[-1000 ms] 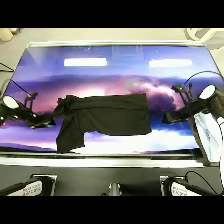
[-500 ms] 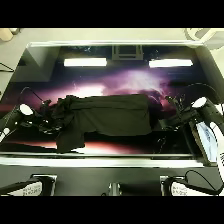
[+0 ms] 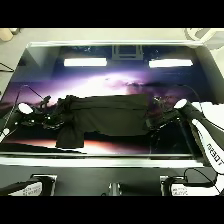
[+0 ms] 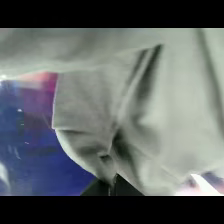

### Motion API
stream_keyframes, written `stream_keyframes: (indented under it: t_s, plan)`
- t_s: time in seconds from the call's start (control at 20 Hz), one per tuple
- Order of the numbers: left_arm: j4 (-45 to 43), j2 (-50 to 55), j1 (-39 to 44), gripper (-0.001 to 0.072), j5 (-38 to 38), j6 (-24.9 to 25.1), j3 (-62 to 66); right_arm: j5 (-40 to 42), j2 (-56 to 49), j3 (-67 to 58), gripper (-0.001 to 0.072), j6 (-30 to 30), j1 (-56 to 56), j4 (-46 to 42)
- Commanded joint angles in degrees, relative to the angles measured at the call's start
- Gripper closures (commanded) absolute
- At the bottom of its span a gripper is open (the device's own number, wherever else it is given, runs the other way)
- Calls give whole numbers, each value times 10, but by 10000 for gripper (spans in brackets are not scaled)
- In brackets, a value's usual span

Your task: Fold the shirts.

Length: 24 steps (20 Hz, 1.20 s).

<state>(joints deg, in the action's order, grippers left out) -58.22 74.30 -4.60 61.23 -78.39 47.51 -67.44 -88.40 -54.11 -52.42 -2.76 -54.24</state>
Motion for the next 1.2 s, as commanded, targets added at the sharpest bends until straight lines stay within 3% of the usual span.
stream_keyframes:
  t_s: [0.0,0.15,0.3,0.4,0.55,0.7,0.85,1.0,1.15]
  plan:
    - [10,-47,0,683,7,7,20,-10,0,-23,697,8,25,23]
    - [6,-135,-1,683,4,16,137,-43,73,-123,698,45,8,-7]
    - [6,-224,-1,683,-40,15,364,-28,205,-313,697,44,-31,-50]
    - [-9,-270,-1,682,-118,11,531,36,313,-441,697,45,-47,-110]
    - [-12,-312,-1,683,-181,-42,664,153,450,-498,699,27,-47,-203]
    - [0,-341,-1,683,-168,-63,676,131,504,-498,698,-40,-47,-245]
    - [-18,-343,-1,684,-165,-61,675,100,509,-498,698,-41,-47,-244]
    - [-91,-334,-1,684,-138,-69,675,85,502,-498,698,-42,-47,-245]
    - [-113,-303,-1,684,-131,-80,675,7,473,-498,698,-74,-47,-245]
